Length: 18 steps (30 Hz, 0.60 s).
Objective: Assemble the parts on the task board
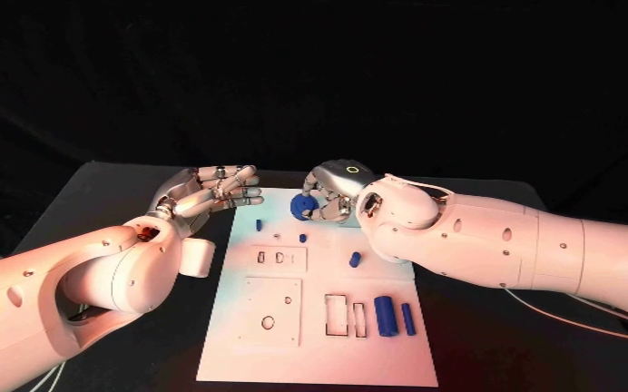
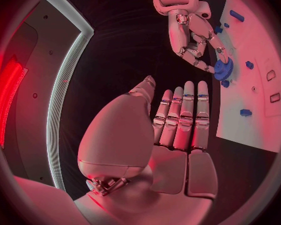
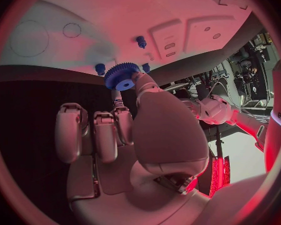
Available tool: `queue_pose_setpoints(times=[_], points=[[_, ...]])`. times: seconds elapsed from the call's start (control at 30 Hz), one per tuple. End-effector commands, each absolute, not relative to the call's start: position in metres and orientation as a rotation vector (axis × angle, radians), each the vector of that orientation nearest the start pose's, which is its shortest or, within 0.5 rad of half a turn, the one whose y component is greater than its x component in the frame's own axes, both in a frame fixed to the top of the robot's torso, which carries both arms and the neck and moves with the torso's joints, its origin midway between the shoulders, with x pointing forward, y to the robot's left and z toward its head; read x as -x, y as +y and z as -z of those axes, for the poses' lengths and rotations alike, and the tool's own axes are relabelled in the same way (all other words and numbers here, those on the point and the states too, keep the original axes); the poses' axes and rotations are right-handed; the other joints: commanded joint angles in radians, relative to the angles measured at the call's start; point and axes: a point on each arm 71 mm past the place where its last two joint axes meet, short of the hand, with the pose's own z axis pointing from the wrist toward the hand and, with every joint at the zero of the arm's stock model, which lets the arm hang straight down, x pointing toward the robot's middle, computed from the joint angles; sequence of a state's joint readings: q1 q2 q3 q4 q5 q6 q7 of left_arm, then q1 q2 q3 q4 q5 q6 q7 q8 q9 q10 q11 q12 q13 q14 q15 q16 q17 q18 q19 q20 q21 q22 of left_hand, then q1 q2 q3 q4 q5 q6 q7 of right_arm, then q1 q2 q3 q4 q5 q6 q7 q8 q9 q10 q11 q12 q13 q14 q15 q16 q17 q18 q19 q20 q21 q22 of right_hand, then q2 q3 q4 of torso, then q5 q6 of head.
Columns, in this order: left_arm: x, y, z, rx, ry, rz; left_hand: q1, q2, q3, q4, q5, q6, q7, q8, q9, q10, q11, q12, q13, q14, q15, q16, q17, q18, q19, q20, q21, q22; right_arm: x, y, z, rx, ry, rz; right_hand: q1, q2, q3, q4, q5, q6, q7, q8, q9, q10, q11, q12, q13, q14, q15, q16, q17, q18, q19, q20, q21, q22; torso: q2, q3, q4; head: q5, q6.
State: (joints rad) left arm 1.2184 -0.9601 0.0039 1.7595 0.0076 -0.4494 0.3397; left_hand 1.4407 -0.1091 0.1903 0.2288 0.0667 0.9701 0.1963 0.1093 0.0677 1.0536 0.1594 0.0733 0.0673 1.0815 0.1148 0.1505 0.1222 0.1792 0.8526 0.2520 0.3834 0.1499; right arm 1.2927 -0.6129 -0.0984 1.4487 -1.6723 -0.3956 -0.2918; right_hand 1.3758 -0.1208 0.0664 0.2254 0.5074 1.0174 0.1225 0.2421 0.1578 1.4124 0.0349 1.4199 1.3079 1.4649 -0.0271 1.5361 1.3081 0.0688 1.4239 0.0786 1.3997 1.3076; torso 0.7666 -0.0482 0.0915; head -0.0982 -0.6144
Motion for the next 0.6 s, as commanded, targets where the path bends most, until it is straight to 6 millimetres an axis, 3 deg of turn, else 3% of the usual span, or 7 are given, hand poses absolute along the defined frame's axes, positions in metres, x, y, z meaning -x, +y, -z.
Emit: queue_pose_setpoints(times=[0.03,0.6], points=[[-0.453,0.202,0.139,1.124,1.403,1.564,0.009,0.0,0.0,-0.004,-0.007,-0.002,0.005,-0.003,-0.002,-0.003,0.001,-0.003,-0.002,0.001,0.008,-0.007,0.002,0.005,0.008,-0.001,0.006,0.0,-0.506,-0.105,0.156,0.338,1.46,-0.492,-0.01,0.001,0.0,0.006,0.005,0.011,-0.008,0.001,-0.001,0.004,0.0,0.002,0.055,0.088,-0.004,0.007,0.18,-0.015,0.007,0.001,0.005,0.056,0.001,-0.0006,-0.0016,0.003,-0.002],[-0.453,0.201,0.139,1.124,1.403,1.564,0.009,0.0,0.0,-0.004,-0.007,-0.002,0.005,-0.003,-0.002,-0.003,0.001,-0.003,-0.002,0.001,0.008,-0.007,0.002,0.005,0.008,-0.001,0.006,0.0,-0.517,-0.088,0.174,0.37,1.523,-0.453,-0.008,0.0,0.004,0.007,-0.001,0.01,-0.008,-0.002,-0.001,0.003,0.0,0.001,0.054,0.089,-0.005,0.007,0.181,-0.015,0.007,0.0,0.004,0.056,0.001,0.002,-0.0039,0.009,-0.004]])
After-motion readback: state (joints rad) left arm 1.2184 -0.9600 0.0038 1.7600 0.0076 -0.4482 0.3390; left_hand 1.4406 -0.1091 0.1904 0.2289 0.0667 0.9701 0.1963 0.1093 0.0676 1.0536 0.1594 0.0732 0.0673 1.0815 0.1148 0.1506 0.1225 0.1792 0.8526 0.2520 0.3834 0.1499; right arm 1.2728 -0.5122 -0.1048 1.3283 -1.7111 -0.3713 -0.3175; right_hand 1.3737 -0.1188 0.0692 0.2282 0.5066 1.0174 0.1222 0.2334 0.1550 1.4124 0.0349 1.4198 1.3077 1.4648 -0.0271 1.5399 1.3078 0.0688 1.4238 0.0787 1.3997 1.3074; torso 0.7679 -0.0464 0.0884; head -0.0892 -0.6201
